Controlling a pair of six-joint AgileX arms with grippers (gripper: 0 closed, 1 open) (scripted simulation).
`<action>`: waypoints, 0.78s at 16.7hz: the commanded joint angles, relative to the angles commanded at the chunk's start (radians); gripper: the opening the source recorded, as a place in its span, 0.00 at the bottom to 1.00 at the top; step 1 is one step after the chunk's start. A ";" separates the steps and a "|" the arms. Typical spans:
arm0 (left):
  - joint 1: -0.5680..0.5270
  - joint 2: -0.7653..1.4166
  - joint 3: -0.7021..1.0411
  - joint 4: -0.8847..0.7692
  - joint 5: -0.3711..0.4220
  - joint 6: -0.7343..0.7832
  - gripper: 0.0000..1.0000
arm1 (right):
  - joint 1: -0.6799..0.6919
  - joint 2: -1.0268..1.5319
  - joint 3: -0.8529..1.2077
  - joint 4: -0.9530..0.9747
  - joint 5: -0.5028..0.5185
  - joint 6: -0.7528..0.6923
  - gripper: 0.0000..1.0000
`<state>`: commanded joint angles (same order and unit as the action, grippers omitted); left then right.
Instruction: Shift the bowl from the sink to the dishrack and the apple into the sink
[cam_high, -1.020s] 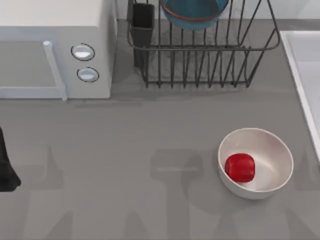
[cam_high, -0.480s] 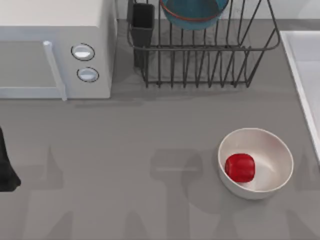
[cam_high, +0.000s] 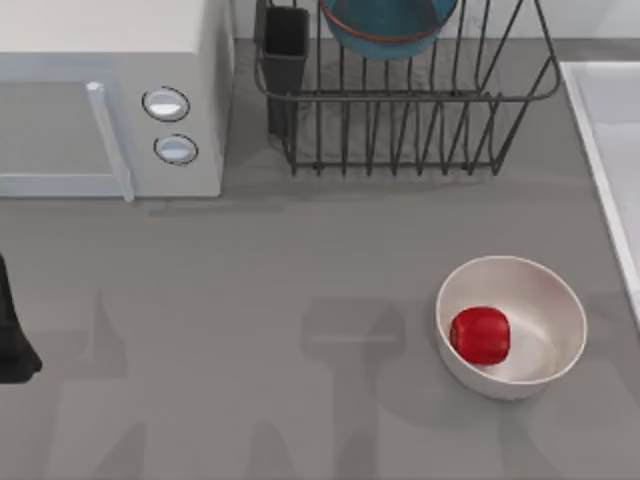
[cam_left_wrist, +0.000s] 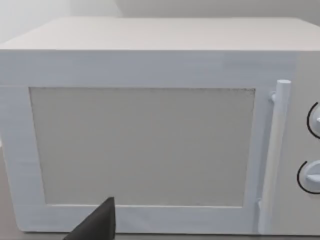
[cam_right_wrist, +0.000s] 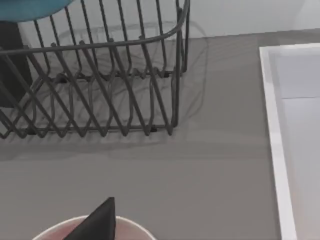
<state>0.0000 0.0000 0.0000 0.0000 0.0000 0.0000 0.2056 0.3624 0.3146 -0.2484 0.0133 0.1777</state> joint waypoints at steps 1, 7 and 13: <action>0.000 0.000 0.000 0.000 0.000 0.000 1.00 | 0.040 0.084 0.067 -0.052 0.000 0.034 1.00; 0.000 0.000 0.000 0.000 0.000 0.000 1.00 | 0.256 0.690 0.506 -0.400 -0.010 0.234 1.00; 0.000 0.000 0.000 0.000 0.000 0.000 1.00 | 0.362 1.249 0.901 -0.715 -0.015 0.370 1.00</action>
<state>0.0000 0.0000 0.0000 0.0000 0.0000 0.0000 0.5676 1.6111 1.2159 -0.9633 -0.0017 0.5480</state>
